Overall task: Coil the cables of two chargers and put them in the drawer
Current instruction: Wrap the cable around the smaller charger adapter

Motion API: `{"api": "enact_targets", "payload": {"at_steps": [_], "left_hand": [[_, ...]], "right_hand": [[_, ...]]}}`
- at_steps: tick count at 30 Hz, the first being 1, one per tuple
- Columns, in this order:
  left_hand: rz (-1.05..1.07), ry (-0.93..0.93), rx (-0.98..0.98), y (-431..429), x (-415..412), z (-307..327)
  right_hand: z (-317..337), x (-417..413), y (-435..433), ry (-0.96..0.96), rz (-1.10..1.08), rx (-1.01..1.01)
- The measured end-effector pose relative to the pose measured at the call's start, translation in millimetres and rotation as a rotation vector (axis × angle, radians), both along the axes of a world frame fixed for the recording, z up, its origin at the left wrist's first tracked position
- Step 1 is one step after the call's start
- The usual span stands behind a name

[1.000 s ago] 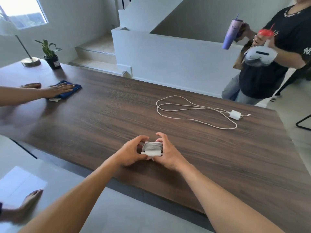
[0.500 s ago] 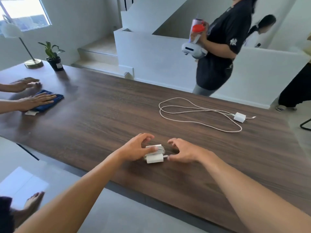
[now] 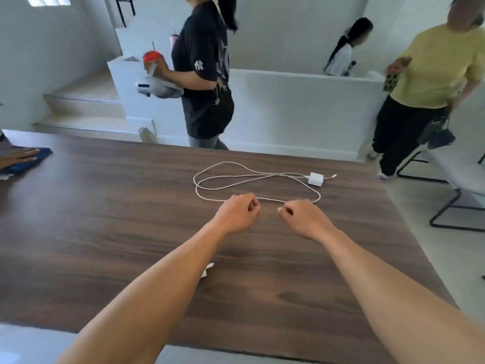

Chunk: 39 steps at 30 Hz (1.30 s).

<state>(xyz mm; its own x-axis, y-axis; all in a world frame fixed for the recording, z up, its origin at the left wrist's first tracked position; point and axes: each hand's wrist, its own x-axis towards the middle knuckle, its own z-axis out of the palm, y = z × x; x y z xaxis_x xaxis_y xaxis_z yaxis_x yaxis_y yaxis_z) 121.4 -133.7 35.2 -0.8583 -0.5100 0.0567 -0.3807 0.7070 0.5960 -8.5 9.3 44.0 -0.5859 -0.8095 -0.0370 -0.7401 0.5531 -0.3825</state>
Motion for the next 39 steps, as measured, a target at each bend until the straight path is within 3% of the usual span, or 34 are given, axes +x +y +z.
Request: {"api": "enact_targets", "payload": {"at_steps": [7, 14, 22, 32, 35, 39], "left_hand": [[-0.087, -0.074, -0.001, 24, -85, -14], [-0.072, -0.024, 0.064, 26, -181, -33], [-0.060, -0.010, -0.162, 23, -262, -64], [0.027, -0.194, -0.247, 22, -292, -80], [0.103, -0.137, -0.092, 32, -286, -68], [0.165, 0.043, 0.449, 42, -273, -28]], "right_hand": [[-9, -86, 49, -0.104, -0.242, -0.085], [-37, -153, 55, -0.161, -0.256, -0.150], [-63, -215, 52, -0.177, -0.238, -0.196], [-79, -239, 56, -0.291, -0.344, -0.265], [-77, -230, 59, -0.391, -0.387, -0.302], [-64, -212, 55, -0.596, -0.400, -0.351]]}}
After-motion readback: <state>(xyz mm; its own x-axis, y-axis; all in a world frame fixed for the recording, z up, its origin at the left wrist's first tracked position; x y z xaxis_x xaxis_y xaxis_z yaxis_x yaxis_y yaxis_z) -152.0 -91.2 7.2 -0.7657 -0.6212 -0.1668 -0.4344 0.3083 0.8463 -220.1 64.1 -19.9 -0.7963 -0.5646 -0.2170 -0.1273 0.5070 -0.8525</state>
